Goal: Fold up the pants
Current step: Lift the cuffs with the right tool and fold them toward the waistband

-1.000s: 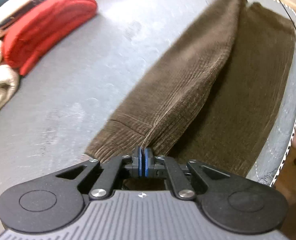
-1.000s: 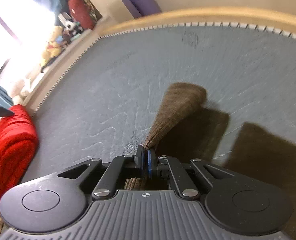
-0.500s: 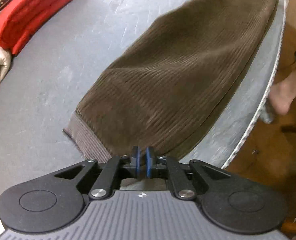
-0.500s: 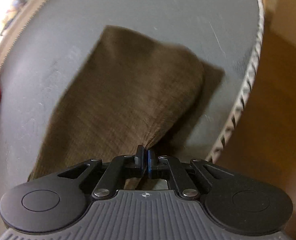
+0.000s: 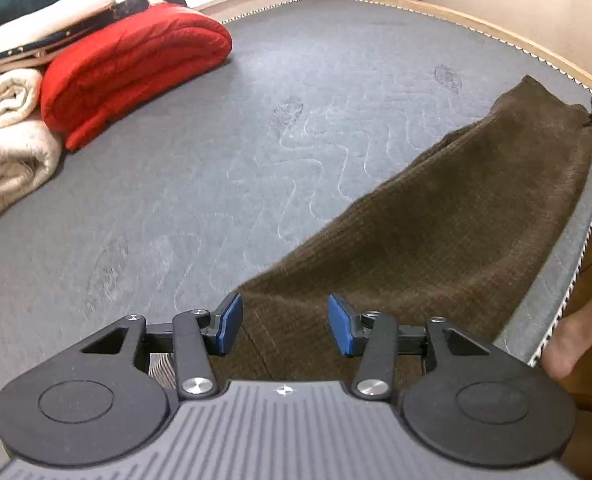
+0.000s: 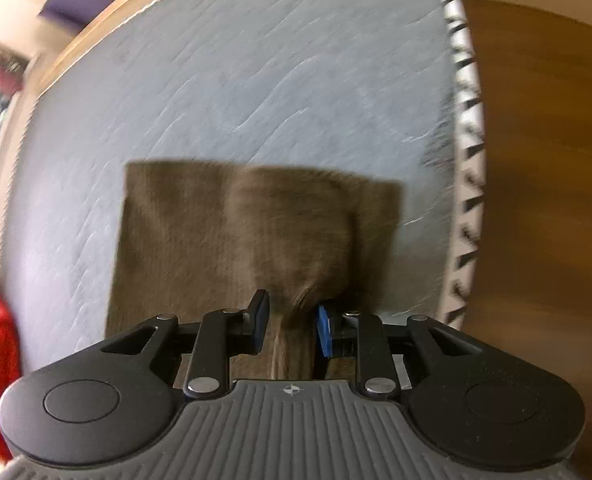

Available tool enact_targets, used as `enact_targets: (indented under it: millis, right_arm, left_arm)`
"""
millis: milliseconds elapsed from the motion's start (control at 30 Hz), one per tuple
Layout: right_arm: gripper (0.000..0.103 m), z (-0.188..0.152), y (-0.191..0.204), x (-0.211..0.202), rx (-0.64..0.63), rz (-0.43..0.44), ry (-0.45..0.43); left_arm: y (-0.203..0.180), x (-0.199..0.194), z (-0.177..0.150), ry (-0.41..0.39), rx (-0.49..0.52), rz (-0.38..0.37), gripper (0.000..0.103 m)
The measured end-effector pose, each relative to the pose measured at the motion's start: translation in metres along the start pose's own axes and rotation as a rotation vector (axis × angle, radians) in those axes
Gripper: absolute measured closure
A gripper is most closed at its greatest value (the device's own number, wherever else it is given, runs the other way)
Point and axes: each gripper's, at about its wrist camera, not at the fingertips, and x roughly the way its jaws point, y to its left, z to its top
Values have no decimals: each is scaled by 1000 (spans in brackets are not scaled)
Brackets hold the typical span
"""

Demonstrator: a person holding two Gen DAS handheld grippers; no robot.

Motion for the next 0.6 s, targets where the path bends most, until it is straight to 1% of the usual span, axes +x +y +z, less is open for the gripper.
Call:
enact_targets:
  millis: [33,67,133,167,233,267,333,367,400,433,500,533,567,600]
  right_arm:
    - [76,2,-2,-4,-3,-19,-19]
    - [75,4,-5,-8,0,-19,-41]
    - [73,11,-11,-13,-17,12,-62]
    - [72,15,-10,-11,-38,21,-62]
    - [63,16,-13,-5,-72,43,-44]
    - [63,16,-14,-2,-84,48,-36]
    - [64,20,-12,0,-106,47,-48]
    - [68,19,-12,-1,-122,48,-56]
    - [84,19,-9,-5,-143,43,-71]
    - [88,16,-3,-9,-160,39,-91]
    - [91,12,3,-29,-179,56,-168]
    - [91,7,9,-38,-217,37,-208]
    - [91,4,11,-42,-239,4,-229]
    - [91,3,9,-40,-230,-42,-233]
  left_arm:
    - [-1,2,1,-2,-4,3,50]
    - [-1,3,3,-1,-8,4,50]
    - [-1,11,9,2,-10,2,50]
    - [-2,13,10,6,-7,0,50]
    - [-5,20,15,10,2,-2,50]
    - [-6,21,16,12,6,-3,50]
    - [-9,24,19,14,12,-3,50]
    - [-10,24,21,14,14,-1,50]
    - [-11,26,22,14,11,-2,50]
    - [-11,26,23,15,5,-4,50]
    - [-12,29,25,16,-10,-8,50]
    - [-12,30,26,18,-17,-15,50]
    - [-13,31,27,20,-21,-21,50]
    - [-13,32,27,23,-23,-29,50]
